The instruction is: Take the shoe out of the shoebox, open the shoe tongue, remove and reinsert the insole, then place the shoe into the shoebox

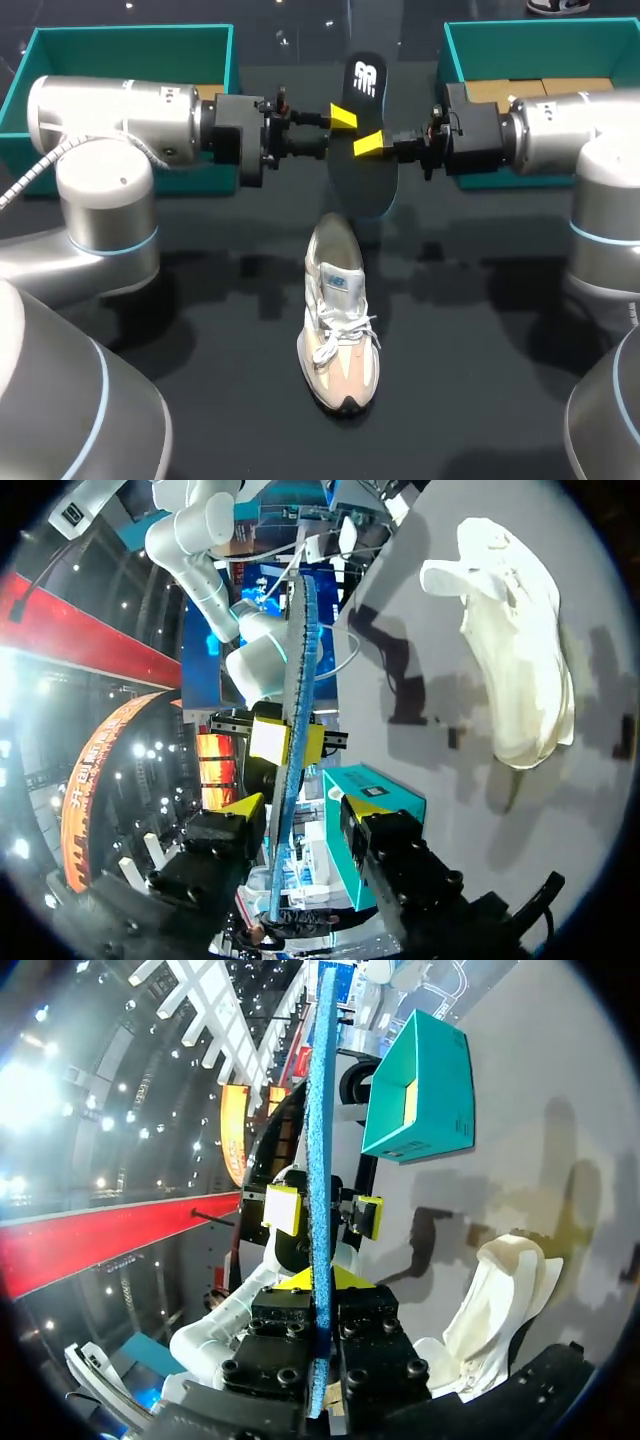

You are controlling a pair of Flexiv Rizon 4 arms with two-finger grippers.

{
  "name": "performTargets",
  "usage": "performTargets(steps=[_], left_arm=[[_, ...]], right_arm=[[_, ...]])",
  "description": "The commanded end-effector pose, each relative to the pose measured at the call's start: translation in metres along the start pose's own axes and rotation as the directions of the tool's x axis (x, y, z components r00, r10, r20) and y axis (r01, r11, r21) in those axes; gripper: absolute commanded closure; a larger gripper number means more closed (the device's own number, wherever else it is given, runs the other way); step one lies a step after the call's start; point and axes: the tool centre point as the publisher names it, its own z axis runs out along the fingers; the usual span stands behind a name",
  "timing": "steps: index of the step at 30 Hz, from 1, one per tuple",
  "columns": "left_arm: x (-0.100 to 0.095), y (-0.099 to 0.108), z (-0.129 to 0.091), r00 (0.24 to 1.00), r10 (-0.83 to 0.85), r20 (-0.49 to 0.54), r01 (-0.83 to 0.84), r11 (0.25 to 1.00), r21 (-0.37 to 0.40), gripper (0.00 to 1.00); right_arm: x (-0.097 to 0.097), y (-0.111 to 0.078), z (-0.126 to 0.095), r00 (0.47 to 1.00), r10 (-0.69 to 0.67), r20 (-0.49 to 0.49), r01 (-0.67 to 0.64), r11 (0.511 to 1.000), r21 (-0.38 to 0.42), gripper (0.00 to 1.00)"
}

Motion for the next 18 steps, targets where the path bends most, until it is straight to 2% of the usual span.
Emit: performTargets(steps=[1, 5, 8, 18], left_arm=[[0.004, -0.003, -0.027, 0.995, -0.050, -0.081, 0.051, 0.999, 0.010, 0.00], [0.016, -0.002, -0.044, 0.972, -0.179, -0.150, 0.183, 0.983, 0.011, 0.00], [0.025, -0.003, -0.058, 0.929, -0.321, -0.185, 0.329, 0.944, 0.013, 0.00], [0.025, -0.003, -0.058, 0.929, -0.321, -0.185, 0.329, 0.944, 0.013, 0.00]], right_arm=[[0.000, -0.003, -0.009, 1.000, -0.025, 0.007, 0.025, 1.000, -0.002, 1.00], [-0.002, 0.001, -0.014, 0.998, -0.063, 0.019, 0.063, 0.998, 0.004, 1.00], [-0.004, 0.006, -0.017, 0.995, -0.095, 0.032, 0.095, 0.996, 0.004, 1.00], [-0.005, 0.009, -0.019, 0.993, -0.110, 0.034, 0.110, 0.994, 0.002, 1.00]])
